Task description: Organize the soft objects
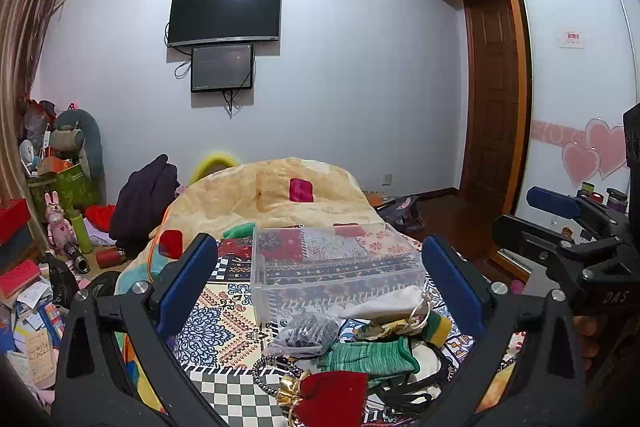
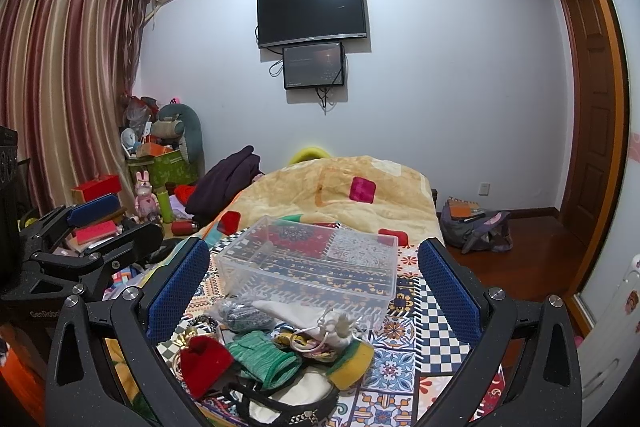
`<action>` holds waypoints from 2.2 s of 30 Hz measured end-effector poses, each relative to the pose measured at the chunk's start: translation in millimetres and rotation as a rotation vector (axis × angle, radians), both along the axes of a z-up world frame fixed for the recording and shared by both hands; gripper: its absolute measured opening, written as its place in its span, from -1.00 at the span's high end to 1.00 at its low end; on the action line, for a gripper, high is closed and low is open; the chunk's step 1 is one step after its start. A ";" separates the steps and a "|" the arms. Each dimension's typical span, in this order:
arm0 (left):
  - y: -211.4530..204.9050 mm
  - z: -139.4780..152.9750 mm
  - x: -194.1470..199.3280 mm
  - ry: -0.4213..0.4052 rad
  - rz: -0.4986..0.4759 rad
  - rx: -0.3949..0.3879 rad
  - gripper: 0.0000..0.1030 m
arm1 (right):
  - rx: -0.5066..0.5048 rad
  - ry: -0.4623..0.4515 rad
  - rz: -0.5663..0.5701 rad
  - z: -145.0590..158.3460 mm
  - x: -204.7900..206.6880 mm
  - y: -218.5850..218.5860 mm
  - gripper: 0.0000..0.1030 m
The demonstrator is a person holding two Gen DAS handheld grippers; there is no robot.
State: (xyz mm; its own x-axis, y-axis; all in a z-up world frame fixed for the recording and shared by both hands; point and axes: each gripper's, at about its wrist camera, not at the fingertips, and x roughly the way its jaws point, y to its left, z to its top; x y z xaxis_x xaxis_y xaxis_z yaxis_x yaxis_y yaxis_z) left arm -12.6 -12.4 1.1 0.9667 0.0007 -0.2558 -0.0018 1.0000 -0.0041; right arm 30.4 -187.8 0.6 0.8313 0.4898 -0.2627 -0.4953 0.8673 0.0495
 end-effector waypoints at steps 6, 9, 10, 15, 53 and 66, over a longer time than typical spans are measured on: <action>-0.2 0.1 -0.2 -0.001 0.001 0.000 -1.00 | 0.004 0.004 -0.001 -1.1 1.6 -0.8 -1.00; 0.3 0.2 0.0 0.001 -0.002 0.000 -1.00 | 0.006 0.008 -0.003 -2.2 3.3 -1.2 -1.00; 0.0 0.0 0.0 0.004 -0.004 0.002 -1.00 | 0.006 0.009 -0.003 -2.7 4.0 -1.4 -1.00; 1.2 -8.7 4.7 0.050 -0.021 0.029 -1.00 | -0.022 0.018 -0.018 -7.0 8.2 0.7 -1.00; 48.7 -135.6 126.9 0.588 -0.137 -0.178 0.36 | -0.088 0.514 0.144 -99.8 94.3 16.2 0.66; 48.1 -83.6 92.0 0.452 -0.116 -0.150 0.55 | -0.042 0.366 0.143 -56.1 78.3 8.5 0.80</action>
State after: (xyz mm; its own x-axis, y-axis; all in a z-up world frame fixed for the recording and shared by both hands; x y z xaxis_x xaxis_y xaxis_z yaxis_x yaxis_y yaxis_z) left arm 79.4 35.7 -82.5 0.7503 -0.1695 -0.6390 0.0747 0.9821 -0.1728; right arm 108.7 -179.3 -55.5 0.6030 0.5764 -0.5515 -0.5673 0.7959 0.2115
